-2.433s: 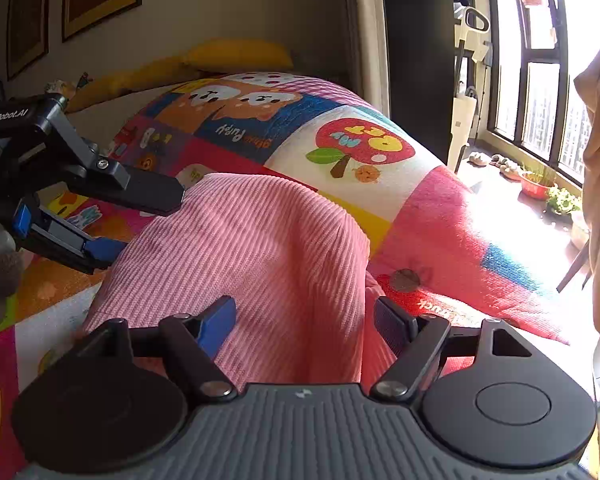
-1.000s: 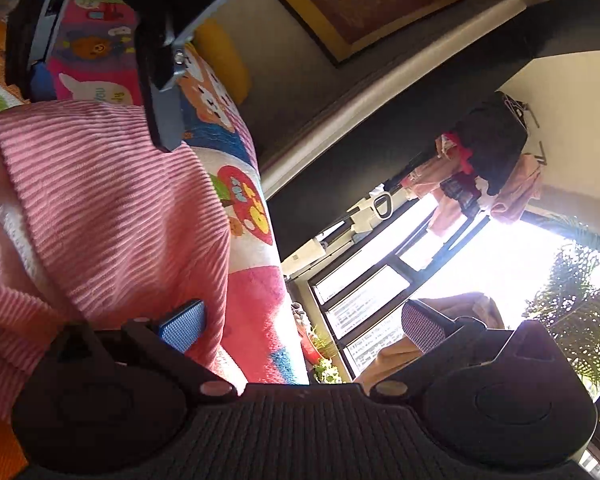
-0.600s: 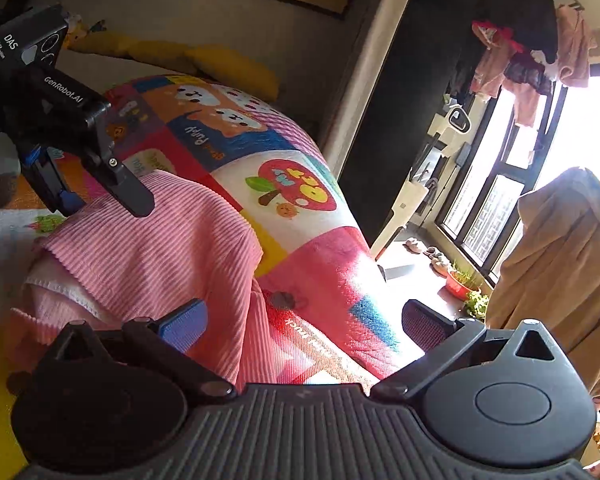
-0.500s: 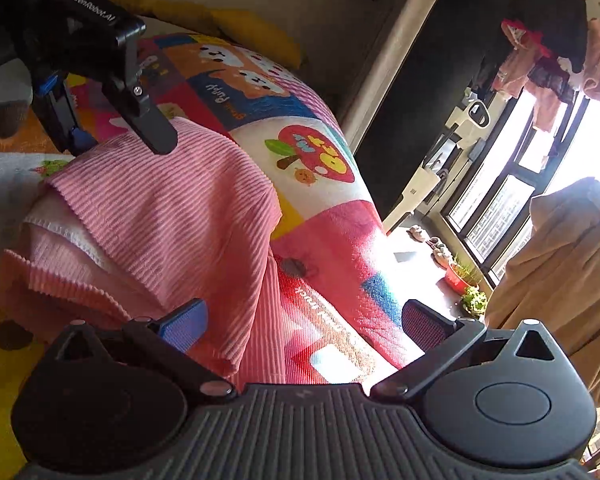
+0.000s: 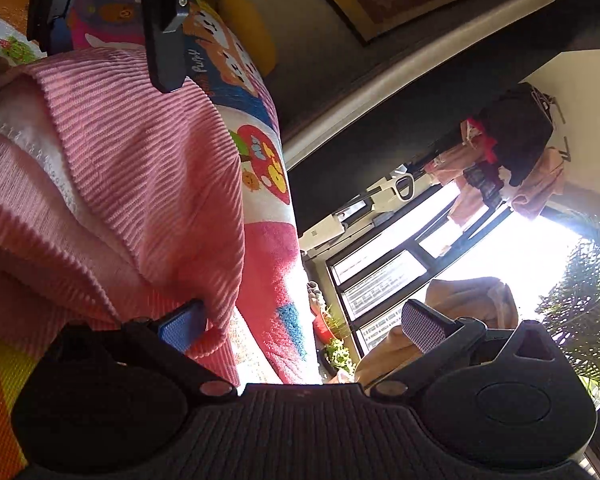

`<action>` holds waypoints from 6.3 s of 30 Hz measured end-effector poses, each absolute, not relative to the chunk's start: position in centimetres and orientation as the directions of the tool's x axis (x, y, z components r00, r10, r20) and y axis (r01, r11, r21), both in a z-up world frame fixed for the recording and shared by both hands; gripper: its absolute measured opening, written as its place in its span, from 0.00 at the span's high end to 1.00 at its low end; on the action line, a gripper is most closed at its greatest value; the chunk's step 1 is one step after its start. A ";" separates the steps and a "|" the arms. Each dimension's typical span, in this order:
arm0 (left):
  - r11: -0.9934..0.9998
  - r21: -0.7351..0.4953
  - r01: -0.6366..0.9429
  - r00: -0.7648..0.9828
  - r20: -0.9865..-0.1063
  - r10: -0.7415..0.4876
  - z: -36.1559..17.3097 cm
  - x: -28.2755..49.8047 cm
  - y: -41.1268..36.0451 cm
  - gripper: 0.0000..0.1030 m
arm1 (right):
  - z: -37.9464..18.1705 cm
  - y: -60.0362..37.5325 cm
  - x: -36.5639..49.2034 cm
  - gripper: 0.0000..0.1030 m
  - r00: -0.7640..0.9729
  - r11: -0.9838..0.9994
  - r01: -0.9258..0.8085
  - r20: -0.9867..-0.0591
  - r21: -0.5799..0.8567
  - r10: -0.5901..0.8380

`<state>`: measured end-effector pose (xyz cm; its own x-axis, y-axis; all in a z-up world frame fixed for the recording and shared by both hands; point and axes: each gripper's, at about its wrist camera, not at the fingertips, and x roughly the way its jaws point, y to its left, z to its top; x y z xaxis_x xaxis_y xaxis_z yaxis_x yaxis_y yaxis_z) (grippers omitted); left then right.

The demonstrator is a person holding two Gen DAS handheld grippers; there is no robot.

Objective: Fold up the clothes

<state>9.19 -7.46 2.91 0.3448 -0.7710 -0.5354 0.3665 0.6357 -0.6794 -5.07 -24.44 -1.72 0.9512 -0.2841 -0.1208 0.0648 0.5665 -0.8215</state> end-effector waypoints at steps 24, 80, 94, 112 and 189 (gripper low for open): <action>0.651 -0.649 0.394 0.427 -0.498 -0.755 5.4 9.0 -6.6 0.08 | 0.2 -28.3 -1.9 0.00 0.897 0.539 0.334 0.085 -0.774 -0.434; 0.735 -0.666 0.126 0.581 -0.551 -0.599 1.6 13.0 7.8 0.04 | 1.2 -10.1 5.3 0.00 0.670 0.834 -0.547 -0.635 -0.072 0.384; 0.860 -0.501 0.093 0.693 -0.588 -0.418 0.9 14.8 12.8 0.03 | 4.1 -13.1 4.0 0.00 0.645 0.777 -0.622 -0.630 -0.103 0.433; 0.942 -0.275 0.192 0.755 -0.571 -0.321 3.5 8.3 11.0 0.04 | 1.1 -15.4 13.9 0.00 0.821 0.944 -0.234 -0.568 -0.231 0.064; 0.945 -0.170 0.280 0.677 -0.662 -0.320 0.4 4.0 6.9 0.00 | 5.6 -18.0 5.5 0.00 0.844 0.898 -0.375 -0.485 -0.229 0.229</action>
<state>4.04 6.90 0.37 0.6775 -0.3202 -0.6622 0.2803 0.9447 -0.1700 5.51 -18.04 5.58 0.8441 0.2291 -0.4848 -0.3752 0.8983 -0.2288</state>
